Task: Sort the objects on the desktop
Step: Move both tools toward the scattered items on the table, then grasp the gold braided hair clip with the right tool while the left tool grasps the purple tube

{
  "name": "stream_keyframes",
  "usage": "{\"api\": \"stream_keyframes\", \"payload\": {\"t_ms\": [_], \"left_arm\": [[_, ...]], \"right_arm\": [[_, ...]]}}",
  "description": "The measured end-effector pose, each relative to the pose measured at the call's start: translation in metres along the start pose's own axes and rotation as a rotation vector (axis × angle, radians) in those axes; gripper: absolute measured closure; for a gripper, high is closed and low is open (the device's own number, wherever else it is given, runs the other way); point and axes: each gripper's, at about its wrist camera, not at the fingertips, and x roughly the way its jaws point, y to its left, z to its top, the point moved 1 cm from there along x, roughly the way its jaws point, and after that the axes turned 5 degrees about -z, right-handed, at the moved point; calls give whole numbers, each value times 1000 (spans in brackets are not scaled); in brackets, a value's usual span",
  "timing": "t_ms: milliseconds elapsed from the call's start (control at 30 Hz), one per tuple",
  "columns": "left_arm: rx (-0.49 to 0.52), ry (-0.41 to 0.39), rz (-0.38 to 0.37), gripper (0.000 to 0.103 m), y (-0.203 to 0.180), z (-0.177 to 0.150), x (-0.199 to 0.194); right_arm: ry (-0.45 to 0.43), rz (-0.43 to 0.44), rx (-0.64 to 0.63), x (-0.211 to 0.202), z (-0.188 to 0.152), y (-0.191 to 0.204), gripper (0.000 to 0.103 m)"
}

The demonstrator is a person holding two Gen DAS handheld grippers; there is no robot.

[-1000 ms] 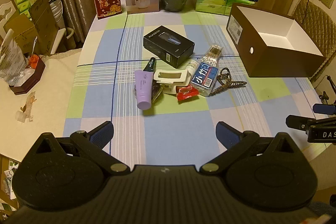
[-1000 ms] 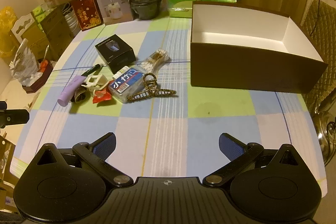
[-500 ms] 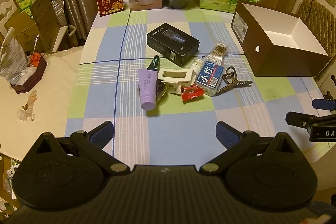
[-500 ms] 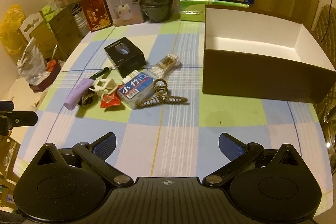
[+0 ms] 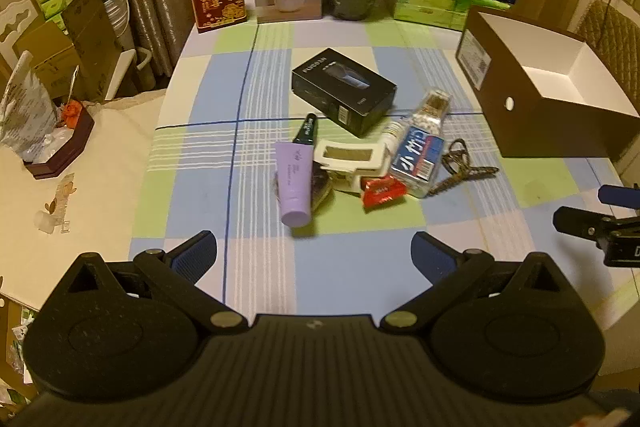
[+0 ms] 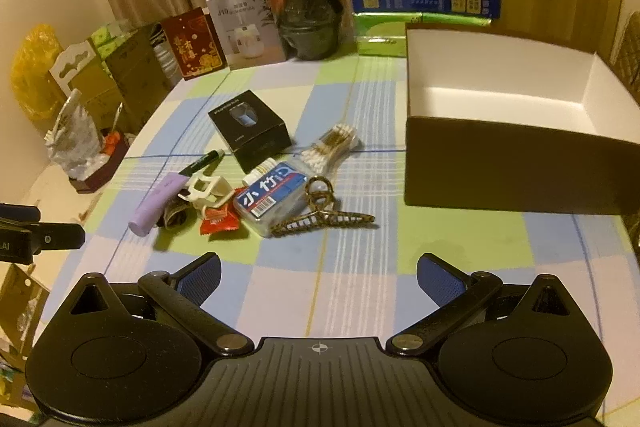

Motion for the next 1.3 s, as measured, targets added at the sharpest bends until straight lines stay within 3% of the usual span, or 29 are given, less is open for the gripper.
{"api": "stream_keyframes", "payload": {"t_ms": [533,767,900,1067,1300], "left_arm": [[-11,-19,15,4,21,20,53],[-6,-20,26,7,29,32,76],[-4,-7,24,9,31,37,89],[-1,11,27,12,34,40,101],[0,34,33,12,37,42,113]], "right_arm": [[-13,-8,-43,61,17,0,3],[-20,5,-48,84,26,2,21],[-10,6,-52,100,31,2,39],[20,-5,-60,122,34,1,55],[59,-3,-78,146,34,3,62]]}}
